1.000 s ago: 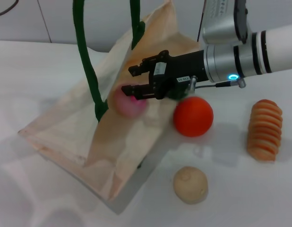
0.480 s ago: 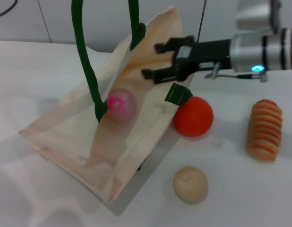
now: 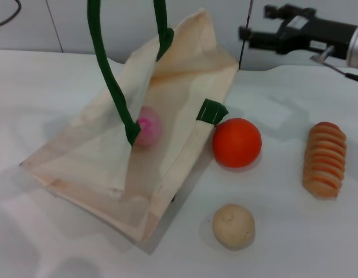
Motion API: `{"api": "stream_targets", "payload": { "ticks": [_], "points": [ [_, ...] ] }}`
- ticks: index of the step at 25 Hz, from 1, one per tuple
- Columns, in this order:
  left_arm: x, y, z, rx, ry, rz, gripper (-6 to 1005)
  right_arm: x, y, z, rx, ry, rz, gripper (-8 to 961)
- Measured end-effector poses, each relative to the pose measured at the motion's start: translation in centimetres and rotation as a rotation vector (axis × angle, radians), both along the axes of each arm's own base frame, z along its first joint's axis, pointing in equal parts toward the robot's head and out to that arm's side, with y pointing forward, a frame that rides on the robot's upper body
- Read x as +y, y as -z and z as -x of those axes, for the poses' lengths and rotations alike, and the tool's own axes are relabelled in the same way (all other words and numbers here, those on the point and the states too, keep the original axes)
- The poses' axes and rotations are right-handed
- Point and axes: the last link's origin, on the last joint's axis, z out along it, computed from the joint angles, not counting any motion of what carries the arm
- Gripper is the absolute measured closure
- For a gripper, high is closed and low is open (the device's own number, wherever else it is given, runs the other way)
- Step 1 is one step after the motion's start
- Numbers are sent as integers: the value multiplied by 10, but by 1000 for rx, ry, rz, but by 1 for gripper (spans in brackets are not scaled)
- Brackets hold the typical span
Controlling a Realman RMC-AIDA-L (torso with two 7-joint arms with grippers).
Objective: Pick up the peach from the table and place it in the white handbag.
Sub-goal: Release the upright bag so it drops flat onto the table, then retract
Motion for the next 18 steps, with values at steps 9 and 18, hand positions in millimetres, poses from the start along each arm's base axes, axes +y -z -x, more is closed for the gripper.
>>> {"api": "stream_targets", "payload": {
  "ticks": [9,18],
  "points": [
    [7,14,4,46,-11,7,879,3,-8,-16,70,73,-107,61],
    [7,12,4,62,7,-19,836,2,-8,-19,67,83,-111,62]
  ]
}}
